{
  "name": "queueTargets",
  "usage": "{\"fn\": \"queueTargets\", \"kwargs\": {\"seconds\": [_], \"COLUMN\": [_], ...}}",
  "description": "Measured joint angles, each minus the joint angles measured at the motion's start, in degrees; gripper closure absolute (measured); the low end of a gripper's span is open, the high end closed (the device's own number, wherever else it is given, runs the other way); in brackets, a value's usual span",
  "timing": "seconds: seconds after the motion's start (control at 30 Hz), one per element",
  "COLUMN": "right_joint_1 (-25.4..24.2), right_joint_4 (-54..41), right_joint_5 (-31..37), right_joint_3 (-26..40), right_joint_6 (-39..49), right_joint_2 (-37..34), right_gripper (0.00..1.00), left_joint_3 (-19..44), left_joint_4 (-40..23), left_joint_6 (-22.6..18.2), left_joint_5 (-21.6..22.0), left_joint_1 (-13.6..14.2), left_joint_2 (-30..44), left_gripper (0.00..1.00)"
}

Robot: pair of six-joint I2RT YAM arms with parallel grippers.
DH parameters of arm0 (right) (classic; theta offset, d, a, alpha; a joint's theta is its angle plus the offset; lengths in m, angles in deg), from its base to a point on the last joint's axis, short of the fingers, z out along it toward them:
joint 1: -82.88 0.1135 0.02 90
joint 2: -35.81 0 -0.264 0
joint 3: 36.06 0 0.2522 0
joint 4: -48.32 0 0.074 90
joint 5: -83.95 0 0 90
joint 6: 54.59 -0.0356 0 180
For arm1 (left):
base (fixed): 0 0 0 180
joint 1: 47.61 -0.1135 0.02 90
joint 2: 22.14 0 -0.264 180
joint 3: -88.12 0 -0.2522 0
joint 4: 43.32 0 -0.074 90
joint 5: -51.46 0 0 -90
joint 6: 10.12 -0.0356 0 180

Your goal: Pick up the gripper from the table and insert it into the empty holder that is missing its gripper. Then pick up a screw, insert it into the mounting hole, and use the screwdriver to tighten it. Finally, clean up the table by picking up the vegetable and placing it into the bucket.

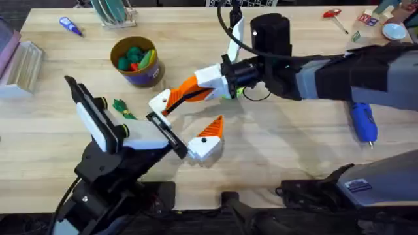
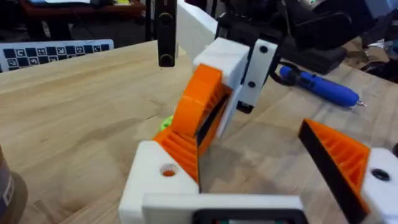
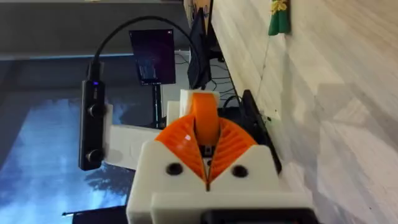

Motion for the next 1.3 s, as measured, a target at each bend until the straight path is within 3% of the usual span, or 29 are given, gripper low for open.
{"fn": "queueTargets", "kwargs": {"seconds": [0.83, 1.03, 1.3], "right_joint_1": [-0.39, 0.17, 0.11], "right_joint_4": [-0.2, -0.12, -0.1], "right_joint_5": [-1.59, -2.01, -2.2], "right_joint_3": [0.0, 0.0, 0.0], "right_joint_6": [0.89, 1.12, 1.33], "right_joint_2": [0.0, -0.01, -0.02], "right_gripper": [0.8, 0.571, 0.24], "left_joint_3": [0.0, 0.0, 0.0], "left_joint_4": [0.04, 0.28, 0.35], "left_joint_6": [-0.24, -0.27, -0.28], "left_joint_5": [-0.82, -4.29, -5.24], "left_joint_1": [0.02, 0.68, 0.68], "left_joint_2": [0.0, 0.0, 0.02], "left_gripper": [0.015, 0.015, 0.014]}}
